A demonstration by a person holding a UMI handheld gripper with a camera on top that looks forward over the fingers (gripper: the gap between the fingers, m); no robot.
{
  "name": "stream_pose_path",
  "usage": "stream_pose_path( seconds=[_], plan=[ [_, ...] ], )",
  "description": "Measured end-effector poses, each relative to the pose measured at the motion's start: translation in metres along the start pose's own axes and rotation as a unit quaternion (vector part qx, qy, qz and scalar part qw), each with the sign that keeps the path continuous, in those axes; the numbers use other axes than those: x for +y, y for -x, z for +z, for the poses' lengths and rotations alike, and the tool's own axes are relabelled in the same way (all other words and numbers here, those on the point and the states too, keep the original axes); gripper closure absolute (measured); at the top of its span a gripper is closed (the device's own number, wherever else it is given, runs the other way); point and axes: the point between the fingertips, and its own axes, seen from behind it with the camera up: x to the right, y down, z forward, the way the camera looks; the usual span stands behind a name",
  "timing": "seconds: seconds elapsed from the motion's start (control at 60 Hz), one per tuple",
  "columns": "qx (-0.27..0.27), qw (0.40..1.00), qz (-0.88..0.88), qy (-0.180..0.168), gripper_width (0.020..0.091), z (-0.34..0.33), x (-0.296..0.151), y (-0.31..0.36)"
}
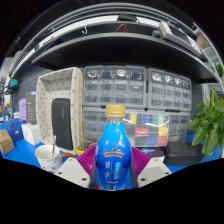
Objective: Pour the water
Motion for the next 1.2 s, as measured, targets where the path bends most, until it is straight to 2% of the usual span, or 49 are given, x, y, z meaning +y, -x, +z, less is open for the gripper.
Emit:
stream_pose_path(
  seconds=[0.083, 0.117, 0.133, 0.167, 0.217, 0.3, 0.617, 0.8, 1.2],
  plan=[
    [0.006, 1.000, 0.003, 0.005, 0.0560, -0.001, 0.002, -0.003],
    [0.010, 1.000, 0.005, 0.013, 0.0508, -0.002, 0.005, -0.004],
    [0.012, 1.000, 0.007, 0.017, 0.0444, -0.003, 0.006, -0.005],
    [0.014, 1.000, 0.010, 0.021, 0.0418, -0.006, 0.007, -0.005],
    [0.011, 1.000, 0.011, 0.024, 0.0304, -0.012, 0.008, -0.001],
    [0.005, 0.999, 0.014, 0.031, 0.0263, -0.027, 0.011, 0.006],
    [0.030, 0.998, 0.026, 0.058, 0.0260, -0.126, 0.034, 0.038],
    [0.019, 0.995, 0.062, 0.081, 0.0263, -0.173, 0.041, 0.074],
    [0.019, 0.997, 0.059, 0.055, 0.0265, -0.224, 0.010, 0.094]
  ],
)
